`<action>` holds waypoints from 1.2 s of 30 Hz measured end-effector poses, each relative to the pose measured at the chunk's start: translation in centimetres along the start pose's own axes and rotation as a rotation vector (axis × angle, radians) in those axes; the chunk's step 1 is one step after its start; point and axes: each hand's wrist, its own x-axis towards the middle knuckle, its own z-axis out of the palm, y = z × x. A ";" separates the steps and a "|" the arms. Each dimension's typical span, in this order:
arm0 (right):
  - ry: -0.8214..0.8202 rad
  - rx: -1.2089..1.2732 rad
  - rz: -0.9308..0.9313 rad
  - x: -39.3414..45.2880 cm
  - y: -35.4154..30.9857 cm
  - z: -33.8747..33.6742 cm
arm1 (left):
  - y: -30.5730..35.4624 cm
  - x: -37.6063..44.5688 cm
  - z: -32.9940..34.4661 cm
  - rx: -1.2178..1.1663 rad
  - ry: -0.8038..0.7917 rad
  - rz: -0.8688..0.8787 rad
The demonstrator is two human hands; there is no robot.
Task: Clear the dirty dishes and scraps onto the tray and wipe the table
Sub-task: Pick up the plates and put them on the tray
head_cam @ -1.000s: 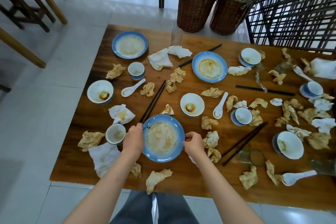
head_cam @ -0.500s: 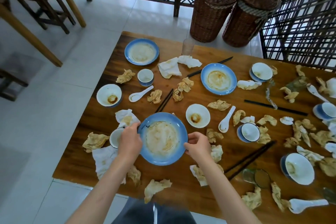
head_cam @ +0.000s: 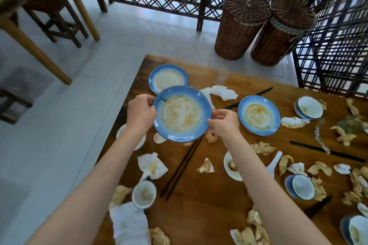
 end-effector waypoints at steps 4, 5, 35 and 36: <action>0.025 0.086 0.045 4.5 -4.1 3.2 | 0.2 7.5 -0.3 0.016 0.018 0.013; 0.032 0.100 0.054 5.7 -4.8 3.9 | 0.1 9.1 -0.1 0.017 0.020 0.015; 0.249 -0.185 -0.018 19.1 -4.5 14.1 | -6.2 21.5 8.9 -0.016 0.047 -0.095; 0.249 -0.176 -0.012 19.1 -4.5 14.1 | -6.2 21.5 8.9 -0.026 0.040 -0.101</action>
